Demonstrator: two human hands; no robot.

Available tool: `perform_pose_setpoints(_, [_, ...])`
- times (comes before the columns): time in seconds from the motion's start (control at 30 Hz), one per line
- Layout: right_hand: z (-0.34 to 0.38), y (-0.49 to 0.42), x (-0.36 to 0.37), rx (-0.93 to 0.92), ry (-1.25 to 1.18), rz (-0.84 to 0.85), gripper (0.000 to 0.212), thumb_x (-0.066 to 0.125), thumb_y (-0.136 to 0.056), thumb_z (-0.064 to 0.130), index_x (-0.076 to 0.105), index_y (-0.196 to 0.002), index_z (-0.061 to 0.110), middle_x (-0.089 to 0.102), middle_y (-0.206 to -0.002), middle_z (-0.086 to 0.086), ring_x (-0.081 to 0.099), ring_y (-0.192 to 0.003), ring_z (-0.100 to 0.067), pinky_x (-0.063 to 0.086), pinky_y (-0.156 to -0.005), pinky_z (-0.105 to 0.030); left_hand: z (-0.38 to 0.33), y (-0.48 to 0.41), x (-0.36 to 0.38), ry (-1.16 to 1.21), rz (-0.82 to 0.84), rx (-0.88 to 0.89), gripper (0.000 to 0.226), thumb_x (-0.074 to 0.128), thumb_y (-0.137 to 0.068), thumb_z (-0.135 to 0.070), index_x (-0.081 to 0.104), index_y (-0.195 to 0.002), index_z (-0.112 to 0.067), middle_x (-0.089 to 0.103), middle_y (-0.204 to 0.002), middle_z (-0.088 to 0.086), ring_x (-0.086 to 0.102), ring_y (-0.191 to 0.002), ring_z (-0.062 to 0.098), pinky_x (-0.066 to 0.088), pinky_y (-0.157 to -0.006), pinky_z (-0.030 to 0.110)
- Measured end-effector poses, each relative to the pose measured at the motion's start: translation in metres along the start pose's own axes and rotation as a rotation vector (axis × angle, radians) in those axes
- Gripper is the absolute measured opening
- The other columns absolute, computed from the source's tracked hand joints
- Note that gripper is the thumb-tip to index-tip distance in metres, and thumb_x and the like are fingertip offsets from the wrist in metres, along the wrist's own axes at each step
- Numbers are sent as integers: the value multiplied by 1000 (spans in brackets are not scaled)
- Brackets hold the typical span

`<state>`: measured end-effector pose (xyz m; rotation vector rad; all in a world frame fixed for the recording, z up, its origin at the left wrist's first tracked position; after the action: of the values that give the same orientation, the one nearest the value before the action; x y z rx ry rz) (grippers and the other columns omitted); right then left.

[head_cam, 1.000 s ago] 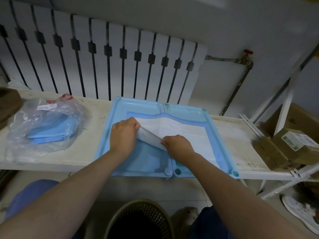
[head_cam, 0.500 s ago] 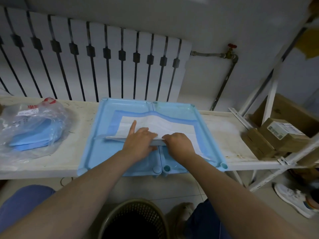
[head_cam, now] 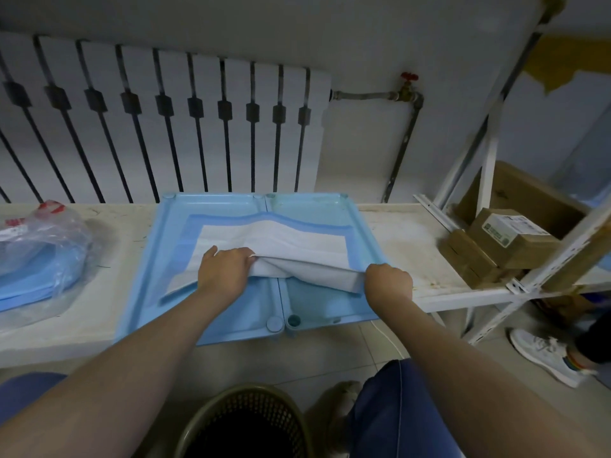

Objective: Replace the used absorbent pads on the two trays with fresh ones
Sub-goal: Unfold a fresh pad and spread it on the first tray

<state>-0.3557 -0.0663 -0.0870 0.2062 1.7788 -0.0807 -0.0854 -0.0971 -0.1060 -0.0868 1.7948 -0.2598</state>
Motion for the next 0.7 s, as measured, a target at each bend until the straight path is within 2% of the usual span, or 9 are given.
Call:
perform_pose_setpoints(0.1, [-3,-2,-6,154,-177,-44,23,46,-92,10,59,-110,12,63,-110,-7,63,-101,-27,45,-75,-29,-6,-1,0,70,-27,-31,39,29,-104,-33,63,-103,-13,70,-98,12,62,-90,33,39,-73,33])
perform_pose_setpoints(0.17, [-2,-9,-10,232,-425,-88,26,40,-97,22,60,-109,9,65,-108,-12,64,-97,-30,48,-77,-31,-10,-2,-3,136,-34,-78,41,29,-103,-36,62,-101,-12,68,-95,13,61,-88,34,38,-64,32])
perform_pose_setpoints(0.23, [7,-14,-12,198,-841,-37,43,29,-100,37,59,-110,8,67,-106,-15,67,-90,-32,56,-78,-39,-13,-3,-7,176,-83,-88,40,30,-102,-37,63,-106,-15,68,-96,11,61,-90,32,41,-64,33])
perform_pose_setpoints(0.3, [23,-16,-17,166,-1294,90,55,25,-98,53,53,-121,11,62,-112,-11,68,-88,-29,60,-73,-42,-18,-3,-12,209,-151,-8,37,33,-102,-38,65,-113,-24,69,-102,4,61,-94,28,46,-70,34])
perform_pose_setpoints(0.4, [47,-15,-28,192,-1648,310,68,33,-89,69,44,-131,17,54,-120,-6,65,-96,-28,60,-67,-38,-38,2,-17,230,-104,206,31,39,-100,-39,63,-120,-36,66,-113,-5,57,-105,23,48,-79,34])
perform_pose_setpoints(0.47, [58,-19,-31,221,-1657,347,61,43,-91,61,45,-127,12,56,-117,-8,66,-95,-30,61,-65,-40,-58,8,-16,211,3,295,33,39,-99,-43,63,-120,-37,65,-115,-5,58,-106,22,49,-81,35])
perform_pose_setpoints(0.57, [62,-27,-30,231,-1530,188,33,37,-100,26,52,-118,2,61,-113,-20,64,-93,-37,58,-73,-50,-86,19,-15,228,176,300,40,30,-100,-47,64,-114,-31,67,-108,-2,61,-97,23,49,-80,37])
perform_pose_setpoints(0.63, [56,-29,-28,187,-1586,79,31,32,-101,21,56,-114,6,63,-109,-18,62,-92,-33,56,-83,-50,-95,22,-12,363,248,230,47,24,-101,-47,63,-115,-26,67,-107,1,61,-95,24,49,-83,39])
perform_pose_setpoints(0.7, [46,-31,-24,167,-1734,62,34,31,-102,24,54,-123,12,63,-110,-13,63,-96,-31,56,-84,-46,-94,18,-9,533,239,127,53,21,-100,-49,64,-118,-23,68,-113,2,61,-100,24,47,-91,40])
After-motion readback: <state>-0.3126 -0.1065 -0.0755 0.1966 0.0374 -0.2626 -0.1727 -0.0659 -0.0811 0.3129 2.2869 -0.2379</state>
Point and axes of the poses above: each hand's wrist, its own y-axis away from the middle knuckle, its own x-axis out of the palm, z = x × y, the point moved 1 cm from there along -y, towards the middle knuckle
